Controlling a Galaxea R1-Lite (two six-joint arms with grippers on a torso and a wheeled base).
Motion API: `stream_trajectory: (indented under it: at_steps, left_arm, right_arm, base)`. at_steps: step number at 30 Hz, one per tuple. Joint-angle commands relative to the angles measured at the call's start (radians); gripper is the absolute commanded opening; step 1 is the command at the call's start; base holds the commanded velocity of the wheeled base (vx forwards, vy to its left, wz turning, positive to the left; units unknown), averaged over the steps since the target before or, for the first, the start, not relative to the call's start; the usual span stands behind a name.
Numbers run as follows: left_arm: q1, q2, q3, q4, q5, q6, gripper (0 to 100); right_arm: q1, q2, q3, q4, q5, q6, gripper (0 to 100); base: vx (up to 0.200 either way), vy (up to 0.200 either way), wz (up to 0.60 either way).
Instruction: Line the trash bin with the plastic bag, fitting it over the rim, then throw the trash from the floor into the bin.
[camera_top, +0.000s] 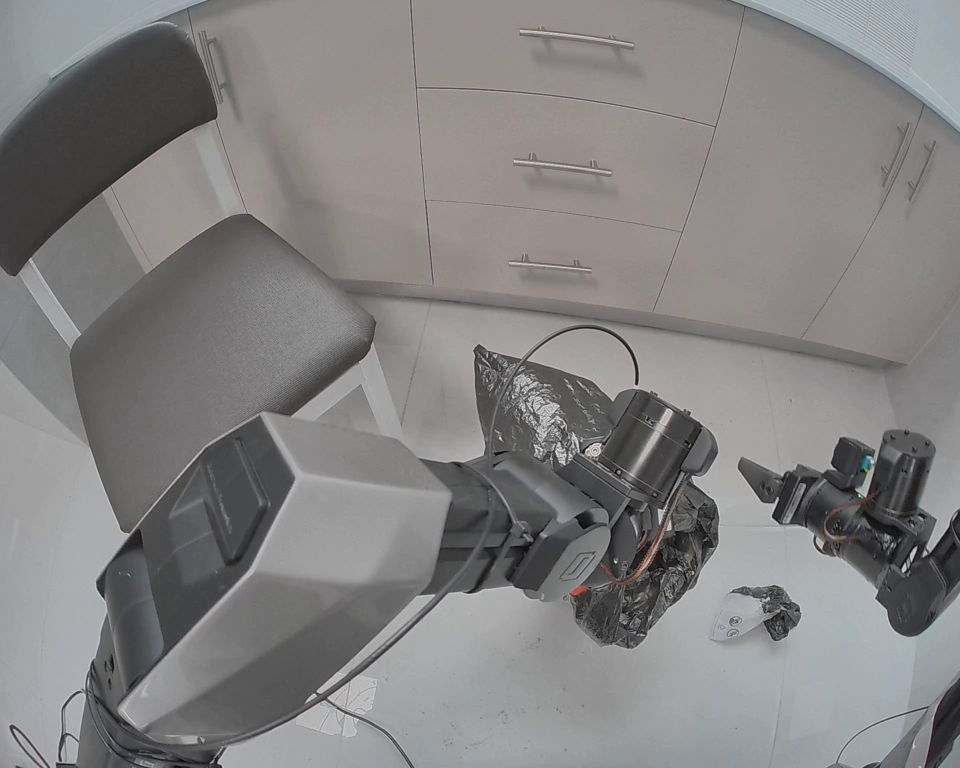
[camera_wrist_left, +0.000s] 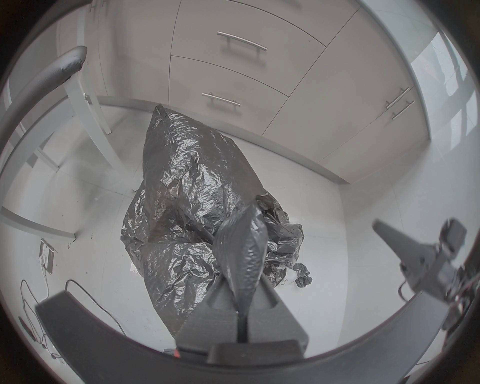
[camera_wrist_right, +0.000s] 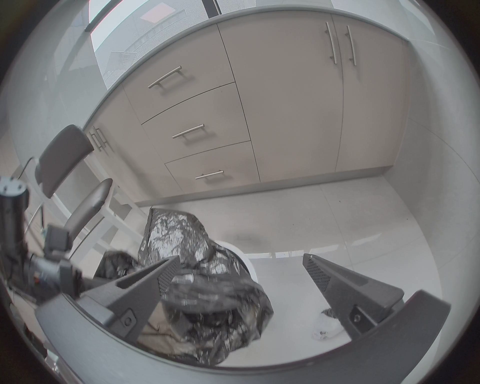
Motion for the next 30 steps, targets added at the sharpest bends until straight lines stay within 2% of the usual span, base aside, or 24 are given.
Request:
stream_trajectory:
  at_steps: [1,3,5,9,13,14,15,17,19,22,24,25,30]
  left_arm:
    - [-0.038,-0.005,0.002,-0.004,0.001,-0.004,0]
    - [-0.043,-0.005,0.002,-0.004,0.001,-0.004,0]
    - [-0.047,-0.002,0.004,-0.004,0.002,-0.004,0]
    - [-0.060,0.000,0.004,-0.003,0.002,-0.002,0]
    - [-0.069,-0.003,0.016,-0.004,0.002,-0.002,0]
    - [-0.074,-0.003,0.019,-0.006,0.002,-0.002,0]
    - [-0.077,-0.003,0.019,-0.009,0.002,-0.002,0]
    - [-0.077,-0.003,0.019,-0.009,0.002,-0.002,0]
    - [-0.083,-0.005,0.019,-0.009,0.002,-0.002,0]
    - [-0.083,-0.003,0.019,-0.009,0.002,-0.002,0]
    - [-0.083,-0.003,0.019,-0.009,0.002,-0.002,0]
    - [-0.083,-0.003,0.019,-0.011,0.002,-0.004,0]
    - [-0.083,-0.003,0.019,-0.011,0.002,-0.004,0]
  right_arm:
    - [0.016,0.097,-0.787,0.683,-0.027,0.002,100]
    - [0.019,0.133,-0.934,0.820,-0.027,0.004,100]
    - [0.025,0.209,-1.168,1.019,-0.025,0.005,100]
    - [0.070,0.311,-1.465,1.254,-0.022,0.007,100]
    - [0.109,0.382,-1.649,1.363,-0.022,0.005,100]
    - [0.109,0.382,-1.649,1.363,-0.022,0.005,100]
    - [0.134,0.437,-1.723,1.444,-0.021,0.005,100]
    - [0.143,0.459,-1.723,1.483,-0.017,0.007,100]
    - [0.177,0.505,-1.723,1.605,0.022,0.021,100]
    - [0.206,0.532,-1.723,1.713,0.076,0.050,100]
    - [0.206,0.532,-1.723,1.713,0.076,0.050,100]
    - [0.231,0.584,-1.723,1.845,0.134,0.054,100]
    - [0.264,0.661,-1.723,1.964,0.151,0.054,100]
  base:
    - [0.000,0.000,0.00]
    - [0.000,0.000,0.00]
    - [0.000,0.000,0.00]
    - [0.000,0.000,0.00]
    - [0.000,0.000,0.00]
    - [0.000,0.000,0.00]
    - [0.000,0.000,0.00]
    - [0.000,0.000,0.00]
    - [0.000,0.000,0.00]
    - [0.000,0.000,0.00]
    - [0.000,0.000,0.00]
    - [0.000,0.000,0.00]
    - [0.000,0.000,0.00]
